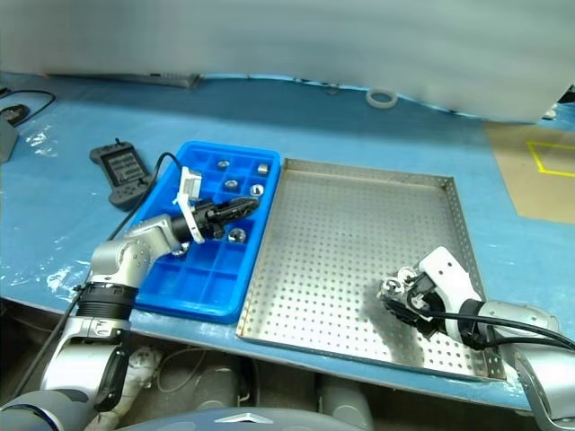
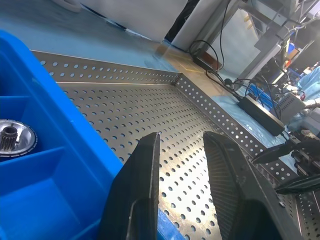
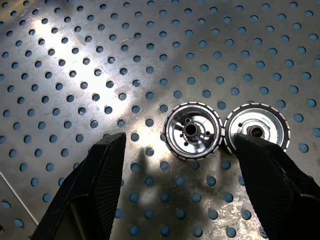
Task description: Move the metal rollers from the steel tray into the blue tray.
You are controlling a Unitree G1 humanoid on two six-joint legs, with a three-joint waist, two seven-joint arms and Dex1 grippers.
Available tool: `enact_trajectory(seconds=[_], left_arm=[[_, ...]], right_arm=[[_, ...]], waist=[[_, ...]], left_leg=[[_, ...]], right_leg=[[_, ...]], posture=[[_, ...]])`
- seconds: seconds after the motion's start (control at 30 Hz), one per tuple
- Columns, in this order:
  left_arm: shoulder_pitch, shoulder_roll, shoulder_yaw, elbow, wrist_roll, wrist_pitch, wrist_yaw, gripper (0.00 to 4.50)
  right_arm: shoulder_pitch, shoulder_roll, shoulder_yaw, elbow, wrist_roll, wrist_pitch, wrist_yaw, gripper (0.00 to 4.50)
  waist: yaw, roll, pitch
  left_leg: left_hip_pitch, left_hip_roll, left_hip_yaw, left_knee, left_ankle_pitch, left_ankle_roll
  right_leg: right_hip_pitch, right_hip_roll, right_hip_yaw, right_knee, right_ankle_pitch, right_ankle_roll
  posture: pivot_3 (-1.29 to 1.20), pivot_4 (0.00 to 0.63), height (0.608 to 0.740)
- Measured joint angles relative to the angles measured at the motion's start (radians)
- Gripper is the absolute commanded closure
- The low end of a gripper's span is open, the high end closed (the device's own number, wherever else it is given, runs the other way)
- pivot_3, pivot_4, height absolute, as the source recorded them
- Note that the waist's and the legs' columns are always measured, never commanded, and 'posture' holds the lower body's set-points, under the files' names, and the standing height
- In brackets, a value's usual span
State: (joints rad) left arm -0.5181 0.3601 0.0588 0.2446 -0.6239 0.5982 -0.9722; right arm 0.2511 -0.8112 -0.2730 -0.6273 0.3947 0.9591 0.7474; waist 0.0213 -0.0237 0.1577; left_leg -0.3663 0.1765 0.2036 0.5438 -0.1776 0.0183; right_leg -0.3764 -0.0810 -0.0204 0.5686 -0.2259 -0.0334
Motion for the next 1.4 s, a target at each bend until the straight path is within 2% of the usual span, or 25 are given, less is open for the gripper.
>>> enact_trajectory(seconds=[0.3, 0.37, 0.53, 0.6, 0.77, 0.9, 1.07, 1.2, 1.4], left_arm=[[0.005, -0.011, 0.0, 0.011, 0.015, -0.009, 0.004, 3.06], [0.006, -0.011, 0.001, 0.011, 0.016, -0.009, 0.005, 3.06], [0.009, -0.009, 0.002, 0.011, 0.019, -0.009, 0.006, 3.06], [0.009, -0.01, 0.002, 0.011, 0.019, -0.009, 0.006, 3.06], [0.008, -0.014, 0.002, 0.014, 0.03, -0.014, 0.015, 3.06], [0.011, -0.014, 0.002, 0.013, 0.037, -0.015, 0.018, 3.06], [0.011, -0.015, 0.004, 0.012, 0.041, -0.019, 0.026, 3.06], [0.009, -0.016, 0.009, 0.012, 0.041, -0.019, 0.029, 3.06], [0.009, -0.019, 0.012, 0.014, 0.043, -0.022, 0.035, 3.06]], right_arm=[[0.002, -0.009, 0.0, 0.108, -0.036, -0.136, -0.005, 0.86], [0.008, -0.052, -0.001, 0.139, -0.058, -0.216, 0.026, 0.86], [-0.012, -0.212, -0.124, 0.24, -0.068, -0.374, 0.176, 0.86], [-0.008, -0.248, -0.127, 0.264, -0.087, -0.435, 0.222, 0.86], [0.0, -0.29, -0.062, 0.403, -0.199, -0.597, 0.266, 0.86], [-0.009, -0.297, 0.028, 0.422, -0.297, -0.754, 0.27, 0.86], [-0.144, -0.296, 0.172, 0.528, -0.415, -0.934, 0.259, 0.86], [-0.289, -0.294, 0.251, 0.537, -0.436, -0.992, 0.291, 0.86], [-0.409, -0.282, 0.373, 0.555, -0.469, -1.034, 0.365, 0.86]], waist=[[0.0, 0.0, 0.0], [-0.001, 0.001, 0.0], [-0.002, 0.002, 0.0], [-0.001, 0.002, 0.0], [-0.002, 0.002, 0.0], [-0.006, 0.002, 0.0], [-0.008, 0.003, 0.0], [-0.008, 0.003, 0.0], [-0.003, 0.003, 0.0]], left_leg=[[-0.001, -0.001, 0.0, 0.0, 0.0, 0.001], [-0.001, -0.002, 0.0, 0.0, -0.001, 0.002], [-0.001, -0.006, 0.001, 0.001, -0.003, 0.005], [-0.001, -0.006, 0.001, 0.001, -0.003, 0.006], [-0.002, -0.007, 0.001, 0.003, -0.005, 0.01], [-0.002, -0.006, 0.001, 0.003, -0.005, 0.009], [-0.001, -0.006, 0.001, 0.005, -0.005, 0.01], [-0.001, -0.006, 0.001, 0.005, -0.005, 0.01], [-0.003, -0.006, 0.001, 0.007, -0.004, 0.015]], right_leg=[[0.0, -0.001, 0.0, -0.001, 0.0, 0.0], [0.0, -0.002, 0.0, -0.001, 0.0, 0.0], [0.001, -0.007, -0.001, -0.001, 0.0, 0.0], [0.002, -0.007, -0.002, -0.002, 0.0, 0.0], [0.003, -0.008, -0.003, -0.003, 0.0, 0.0], [0.003, -0.008, -0.003, -0.003, 0.0, 0.001], [0.003, -0.009, -0.002, -0.001, 0.0, 0.0], [0.002, -0.008, -0.003, 0.001, 0.0, 0.0], [0.003, -0.009, -0.003, 0.001, -0.001, -0.001]], posture=[[-0.21, 0.15, 0.74], [-0.22, 0.15, 0.74], [-0.22, 0.15, 0.74], [-0.22, 0.15, 0.74], [-0.21, 0.15, 0.74], [-0.2, 0.15, 0.74], [-0.19, 0.15, 0.74], [-0.19, 0.15, 0.74], [-0.17, 0.15, 0.74]])
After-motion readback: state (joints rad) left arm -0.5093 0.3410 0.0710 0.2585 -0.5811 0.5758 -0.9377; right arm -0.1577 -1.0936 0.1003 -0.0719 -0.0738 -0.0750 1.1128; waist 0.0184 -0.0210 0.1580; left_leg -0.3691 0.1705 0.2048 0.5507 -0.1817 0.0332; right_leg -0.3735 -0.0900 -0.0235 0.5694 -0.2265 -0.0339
